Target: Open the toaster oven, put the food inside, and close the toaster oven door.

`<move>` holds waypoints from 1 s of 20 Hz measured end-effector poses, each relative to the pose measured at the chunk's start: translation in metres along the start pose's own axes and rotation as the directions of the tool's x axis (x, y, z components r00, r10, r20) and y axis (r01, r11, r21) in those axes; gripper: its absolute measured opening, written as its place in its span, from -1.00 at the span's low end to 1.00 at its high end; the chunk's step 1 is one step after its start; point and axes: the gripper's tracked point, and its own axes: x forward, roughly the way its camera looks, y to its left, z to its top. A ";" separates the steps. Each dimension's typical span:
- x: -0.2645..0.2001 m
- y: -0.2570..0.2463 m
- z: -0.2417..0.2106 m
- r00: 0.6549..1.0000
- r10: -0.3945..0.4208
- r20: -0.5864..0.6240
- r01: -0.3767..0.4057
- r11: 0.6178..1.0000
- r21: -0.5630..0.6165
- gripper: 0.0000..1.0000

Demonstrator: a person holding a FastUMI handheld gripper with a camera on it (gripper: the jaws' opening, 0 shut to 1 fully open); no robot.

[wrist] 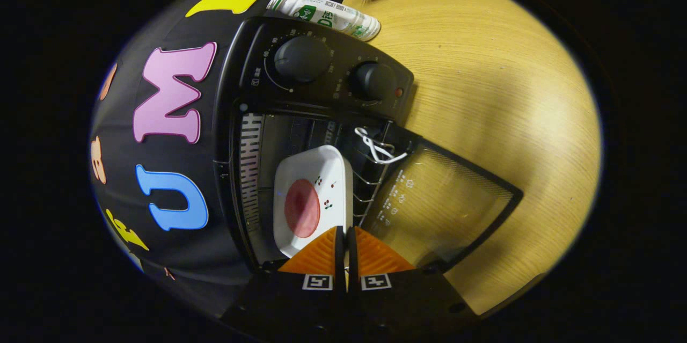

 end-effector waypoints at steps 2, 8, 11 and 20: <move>0.012 0.008 0.000 1.000 0.000 0.028 -0.001 0.999 0.037 -0.90; 0.032 0.020 0.005 0.997 -0.017 0.078 0.009 0.995 0.100 -0.89; 0.034 0.020 0.003 0.997 -0.015 0.073 0.007 0.994 0.112 -0.89; 0.017 0.037 -0.020 0.997 0.075 0.010 -0.075 0.994 0.085 0.54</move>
